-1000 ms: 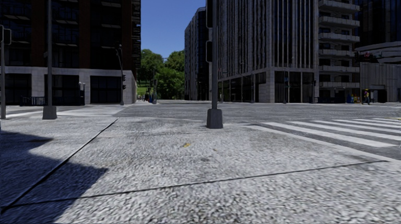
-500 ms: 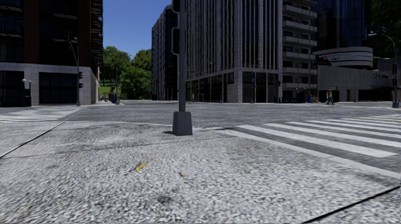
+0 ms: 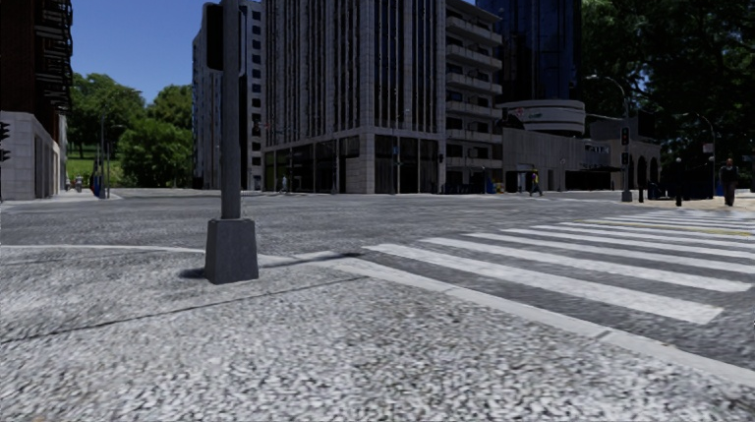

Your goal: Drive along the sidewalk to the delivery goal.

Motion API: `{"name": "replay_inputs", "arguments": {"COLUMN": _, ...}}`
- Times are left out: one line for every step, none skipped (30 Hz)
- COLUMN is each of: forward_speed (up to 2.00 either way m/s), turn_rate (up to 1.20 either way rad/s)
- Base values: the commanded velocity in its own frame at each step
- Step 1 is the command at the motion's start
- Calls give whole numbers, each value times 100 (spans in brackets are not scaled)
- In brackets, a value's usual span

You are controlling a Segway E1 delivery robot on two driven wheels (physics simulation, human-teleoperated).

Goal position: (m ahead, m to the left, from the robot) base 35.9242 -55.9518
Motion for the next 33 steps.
{"name": "replay_inputs", "arguments": {"forward_speed": 200, "turn_rate": -56}}
{"name": "replay_inputs", "arguments": {"forward_speed": 200, "turn_rate": -56}}
{"name": "replay_inputs", "arguments": {"forward_speed": 197, "turn_rate": -56}}
{"name": "replay_inputs", "arguments": {"forward_speed": 194, "turn_rate": -56}}
{"name": "replay_inputs", "arguments": {"forward_speed": 192, "turn_rate": -56}}
{"name": "replay_inputs", "arguments": {"forward_speed": 190, "turn_rate": -56}}
{"name": "replay_inputs", "arguments": {"forward_speed": 189, "turn_rate": -56}}
{"name": "replay_inputs", "arguments": {"forward_speed": 187, "turn_rate": -56}}
{"name": "replay_inputs", "arguments": {"forward_speed": 187, "turn_rate": -56}}
{"name": "replay_inputs", "arguments": {"forward_speed": 187, "turn_rate": -56}}
{"name": "replay_inputs", "arguments": {"forward_speed": 185, "turn_rate": -56}}
{"name": "replay_inputs", "arguments": {"forward_speed": 183, "turn_rate": -56}}
{"name": "replay_inputs", "arguments": {"forward_speed": 182, "turn_rate": -56}}
{"name": "replay_inputs", "arguments": {"forward_speed": 181, "turn_rate": -56}}
{"name": "replay_inputs", "arguments": {"forward_speed": 180, "turn_rate": -56}}
{"name": "replay_inputs", "arguments": {"forward_speed": 179, "turn_rate": -56}}
{"name": "replay_inputs", "arguments": {"forward_speed": 179, "turn_rate": -56}}
{"name": "replay_inputs", "arguments": {"forward_speed": 179, "turn_rate": -56}}
{"name": "replay_inputs", "arguments": {"forward_speed": 179, "turn_rate": -56}}
{"name": "replay_inputs", "arguments": {"forward_speed": 179, "turn_rate": -56}}
{"name": "replay_inputs", "arguments": {"forward_speed": 179, "turn_rate": -56}}
{"name": "replay_inputs", "arguments": {"forward_speed": 179, "turn_rate": -56}}
{"name": "replay_inputs", "arguments": {"forward_speed": 179, "turn_rate": -56}}
{"name": "replay_inputs", "arguments": {"forward_speed": 179, "turn_rate": -56}}
{"name": "replay_inputs", "arguments": {"forward_speed": 179, "turn_rate": -56}}
{"name": "replay_inputs", "arguments": {"forward_speed": 179, "turn_rate": -56}}
{"name": "replay_inputs", "arguments": {"forward_speed": 179, "turn_rate": -56}}
{"name": "replay_inputs", "arguments": {"forward_speed": 179, "turn_rate": -56}}
{"name": "replay_inputs", "arguments": {"forward_speed": 179, "turn_rate": -56}}
{"name": "replay_inputs", "arguments": {"forward_speed": 179, "turn_rate": -56}}
{"name": "replay_inputs", "arguments": {"forward_speed": 180, "turn_rate": -56}}
{"name": "replay_inputs", "arguments": {"forward_speed": 180, "turn_rate": -56}}
{"name": "replay_inputs", "arguments": {"forward_speed": 180, "turn_rate": -56}}
